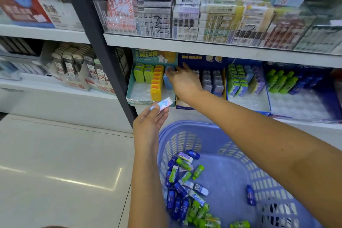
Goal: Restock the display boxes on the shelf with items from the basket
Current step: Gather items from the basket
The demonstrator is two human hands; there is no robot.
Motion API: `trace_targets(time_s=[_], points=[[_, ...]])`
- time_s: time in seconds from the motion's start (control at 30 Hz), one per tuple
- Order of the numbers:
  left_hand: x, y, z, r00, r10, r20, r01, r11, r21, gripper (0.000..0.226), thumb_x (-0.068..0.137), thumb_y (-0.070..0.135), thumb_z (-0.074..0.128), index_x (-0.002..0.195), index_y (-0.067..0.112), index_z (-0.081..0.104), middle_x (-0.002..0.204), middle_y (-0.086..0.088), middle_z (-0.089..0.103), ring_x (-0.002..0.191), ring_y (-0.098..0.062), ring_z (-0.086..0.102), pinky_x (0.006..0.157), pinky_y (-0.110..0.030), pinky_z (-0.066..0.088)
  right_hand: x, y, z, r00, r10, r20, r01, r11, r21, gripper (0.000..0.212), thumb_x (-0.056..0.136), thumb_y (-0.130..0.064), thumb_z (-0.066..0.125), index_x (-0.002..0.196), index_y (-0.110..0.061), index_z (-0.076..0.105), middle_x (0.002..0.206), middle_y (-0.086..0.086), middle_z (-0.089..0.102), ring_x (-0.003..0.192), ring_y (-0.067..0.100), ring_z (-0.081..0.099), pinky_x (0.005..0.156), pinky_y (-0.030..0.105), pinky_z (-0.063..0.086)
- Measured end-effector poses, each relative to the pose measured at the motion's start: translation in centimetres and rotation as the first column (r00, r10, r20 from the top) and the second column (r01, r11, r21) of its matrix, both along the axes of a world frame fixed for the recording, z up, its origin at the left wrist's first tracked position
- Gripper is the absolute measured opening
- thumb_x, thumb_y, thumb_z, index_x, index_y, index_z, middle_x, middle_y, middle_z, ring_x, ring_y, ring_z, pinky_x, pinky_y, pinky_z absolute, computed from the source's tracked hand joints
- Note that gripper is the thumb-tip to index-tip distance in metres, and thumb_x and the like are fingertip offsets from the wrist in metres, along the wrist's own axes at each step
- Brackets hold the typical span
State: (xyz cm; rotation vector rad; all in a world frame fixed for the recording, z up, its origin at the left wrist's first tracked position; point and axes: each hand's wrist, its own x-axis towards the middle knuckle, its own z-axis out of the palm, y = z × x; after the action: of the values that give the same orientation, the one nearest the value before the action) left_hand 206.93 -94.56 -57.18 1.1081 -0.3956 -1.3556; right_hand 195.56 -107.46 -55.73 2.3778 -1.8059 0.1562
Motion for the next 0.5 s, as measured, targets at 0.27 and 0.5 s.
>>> trace_targets(time_s=[0.27, 0.5], points=[[-0.2, 1.3, 1.3, 0.995, -0.063, 0.083, 0.066, 0.997, -0.039, 0.027, 0.09, 0.005, 0.061, 0.116, 0.0, 0.059, 0.098, -0.014, 0.071, 0.084, -0.015, 0.072, 0.076, -0.02, 0.057, -1.7, 5.0, 3.6, 0.863, 0.139, 0.485, -0.217, 0.97, 0.109, 0.048, 0.094, -0.006, 0.044, 0.14, -0.019, 0.043, 0.142, 0.011, 0.045, 0.12, 0.025, 0.047, 0.095, 0.025, 0.037], [-2.4, 1.8, 2.0, 0.831, -0.17, 0.529, 0.268, 0.957, -0.114, 0.015, 0.085, 0.012, 0.069, 0.1, 0.013, 0.07, 0.071, 0.003, 0.068, 0.062, 0.0, 0.063, 0.065, -0.013, 0.052, -6.4, 12.3, 4.8, 0.803, 0.264, 0.534, -0.374, 0.921, 0.107, 0.04, 0.086, -0.029, 0.067, 0.125, -0.025, 0.06, 0.118, -0.003, 0.064, 0.102, 0.013, 0.051, 0.089, 0.022, 0.038]])
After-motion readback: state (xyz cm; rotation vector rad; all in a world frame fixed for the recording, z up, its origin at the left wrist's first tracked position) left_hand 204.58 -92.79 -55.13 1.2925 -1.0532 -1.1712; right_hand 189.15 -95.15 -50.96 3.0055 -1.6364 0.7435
